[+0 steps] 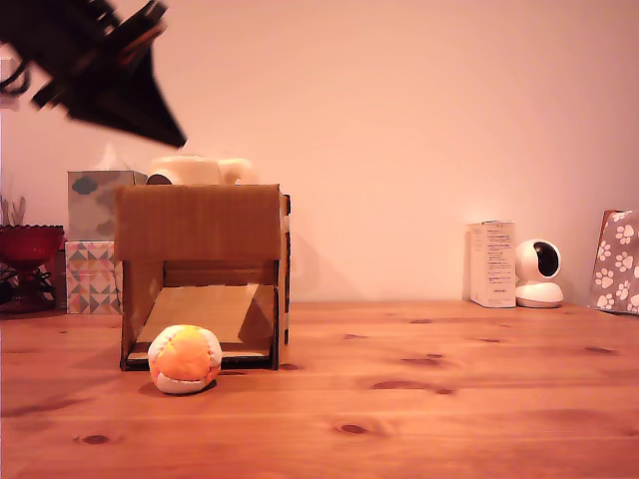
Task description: Drop the footbag into the cardboard dice tower
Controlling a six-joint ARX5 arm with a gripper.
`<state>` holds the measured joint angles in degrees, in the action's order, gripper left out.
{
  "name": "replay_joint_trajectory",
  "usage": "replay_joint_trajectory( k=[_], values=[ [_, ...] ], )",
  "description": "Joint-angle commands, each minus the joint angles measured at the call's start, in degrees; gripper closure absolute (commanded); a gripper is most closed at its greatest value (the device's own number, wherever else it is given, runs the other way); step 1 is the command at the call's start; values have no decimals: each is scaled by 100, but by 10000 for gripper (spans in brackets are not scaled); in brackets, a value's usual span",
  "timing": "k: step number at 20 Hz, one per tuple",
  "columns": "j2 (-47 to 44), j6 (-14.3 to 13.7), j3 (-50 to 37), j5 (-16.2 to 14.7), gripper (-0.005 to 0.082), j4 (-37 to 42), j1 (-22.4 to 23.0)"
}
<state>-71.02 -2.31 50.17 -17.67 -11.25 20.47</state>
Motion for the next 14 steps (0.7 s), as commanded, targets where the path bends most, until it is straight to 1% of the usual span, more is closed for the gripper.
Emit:
replay_joint_trajectory(
  k=[1,5,6,8,9,10,14],
  values=[
    [319,140,-411,-11,786,149,-22],
    [1298,291,-1438,-7,785,275,-22],
    [1593,393,-1676,-4,785,249,-24],
    [2155,507,-2072,-4,786,81,-22],
    [2365,551,-2159,-2,786,-57,-22],
    [2487,654,-2170,-7,786,-214,-15],
    [2557,820,-2168,-7,785,-251,42]
  ],
)
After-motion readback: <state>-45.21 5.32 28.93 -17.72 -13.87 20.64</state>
